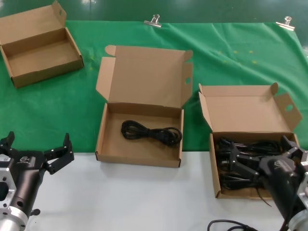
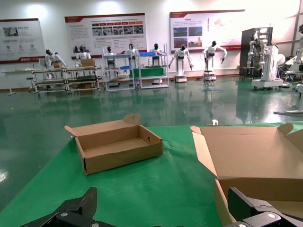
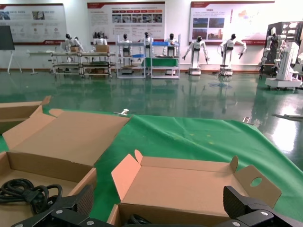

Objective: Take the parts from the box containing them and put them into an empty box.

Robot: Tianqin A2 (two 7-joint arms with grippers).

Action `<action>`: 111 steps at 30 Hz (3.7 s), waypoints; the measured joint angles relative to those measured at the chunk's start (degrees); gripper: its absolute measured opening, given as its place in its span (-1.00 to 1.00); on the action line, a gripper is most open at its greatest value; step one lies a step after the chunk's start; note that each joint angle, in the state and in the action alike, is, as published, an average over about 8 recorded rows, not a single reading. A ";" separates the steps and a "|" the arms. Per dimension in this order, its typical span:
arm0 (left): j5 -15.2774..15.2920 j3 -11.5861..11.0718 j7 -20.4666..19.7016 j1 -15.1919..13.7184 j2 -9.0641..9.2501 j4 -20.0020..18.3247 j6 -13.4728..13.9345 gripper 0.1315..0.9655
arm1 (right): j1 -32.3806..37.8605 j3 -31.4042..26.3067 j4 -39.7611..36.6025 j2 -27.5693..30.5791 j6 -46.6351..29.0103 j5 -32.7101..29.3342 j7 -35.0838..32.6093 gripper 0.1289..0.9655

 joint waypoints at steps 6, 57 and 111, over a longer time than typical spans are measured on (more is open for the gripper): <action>0.00 0.00 0.00 0.00 0.00 0.00 0.00 1.00 | 0.00 0.00 0.00 0.00 0.00 0.00 0.00 1.00; 0.00 0.00 0.00 0.00 0.00 0.00 0.00 1.00 | 0.00 0.00 0.00 0.00 0.00 0.00 0.00 1.00; 0.00 0.00 0.00 0.00 0.00 0.00 0.00 1.00 | 0.00 0.00 0.00 0.00 0.00 0.00 0.00 1.00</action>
